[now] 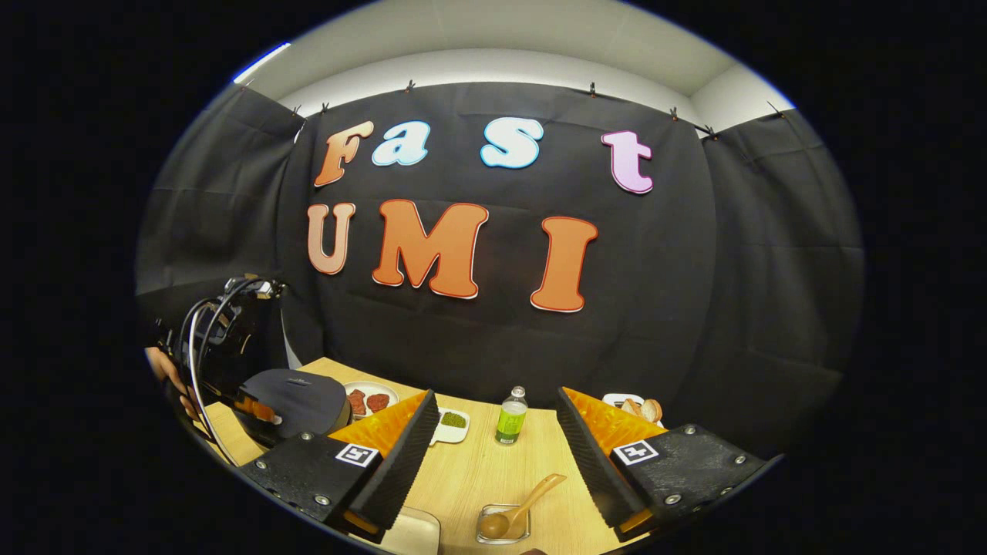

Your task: Close the left gripper, press the button to open the rice cooker; take a wooden spoon from the chopstick holder with the right hand, scoop a spoonful of rice and pour it into the rice cooker, then put the wooden spoon back into the chopstick holder.

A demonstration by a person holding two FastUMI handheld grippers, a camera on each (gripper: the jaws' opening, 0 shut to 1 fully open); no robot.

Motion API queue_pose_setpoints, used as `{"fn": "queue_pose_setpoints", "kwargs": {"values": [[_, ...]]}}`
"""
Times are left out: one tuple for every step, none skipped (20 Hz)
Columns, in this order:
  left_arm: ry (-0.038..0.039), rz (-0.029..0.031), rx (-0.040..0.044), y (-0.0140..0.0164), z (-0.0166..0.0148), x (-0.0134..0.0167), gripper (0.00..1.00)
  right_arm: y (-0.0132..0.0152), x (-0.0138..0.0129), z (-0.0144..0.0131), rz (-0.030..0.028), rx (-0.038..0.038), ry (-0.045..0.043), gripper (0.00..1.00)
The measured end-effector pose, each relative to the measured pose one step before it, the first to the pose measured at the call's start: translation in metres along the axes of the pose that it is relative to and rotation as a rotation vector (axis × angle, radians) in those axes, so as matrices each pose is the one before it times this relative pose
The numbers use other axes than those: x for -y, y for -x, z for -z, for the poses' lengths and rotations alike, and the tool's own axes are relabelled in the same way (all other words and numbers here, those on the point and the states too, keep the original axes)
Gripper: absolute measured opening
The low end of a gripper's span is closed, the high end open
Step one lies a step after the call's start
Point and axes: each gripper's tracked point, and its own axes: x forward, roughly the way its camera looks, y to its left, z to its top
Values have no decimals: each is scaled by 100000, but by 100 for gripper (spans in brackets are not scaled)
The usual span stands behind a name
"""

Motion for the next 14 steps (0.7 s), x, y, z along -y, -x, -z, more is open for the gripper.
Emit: {"fn": "queue_pose_setpoints", "kwargs": {"values": [[-4124,-1586,7891,936,-1458,188,6,71,-197,-30,291,-200,-41,95],[-3794,-1565,9161,940,-1929,-212,6,13,-175,-185,687,-49,23,95],[-3570,-2011,10046,802,-2142,-519,6,9,-197,51,729,-292,-163,95],[-3766,-3453,9200,663,-2021,-1054,6,95,-235,77,618,-479,-437,95],[-2792,-3411,8012,421,-1920,-1171,6,43,-148,158,656,-531,-468,95],[-1302,-1994,6527,193,-1551,-838,6,99,-147,121,836,-820,-280,95],[-439,-986,5908,335,-1448,-58,6,-78,-277,240,755,-822,-347,95],[647,1306,3750,266,-1027,175,7,-91,-147,224,1340,-849,-378,95],[855,1608,2713,1141,-318,265,7,0,60,317,1347,-1117,-792,95],[173,900,1968,489,-318,71,11,-76,-100,325,1351,-1423,-1322,95],[-21,890,1744,388,-51,-47,18,-66,6,402,1274,-1536,-1451,95],[103,2025,2290,477,-356,373,25,-183,10,237,1153,-1065,-1113,95],[72,1968,2502,783,-384,411,36,36,289,239,1213,-739,-482,95],[9,1132,2316,435,-425,364,46,-141,180,89,470,-462,-51,95]]}}
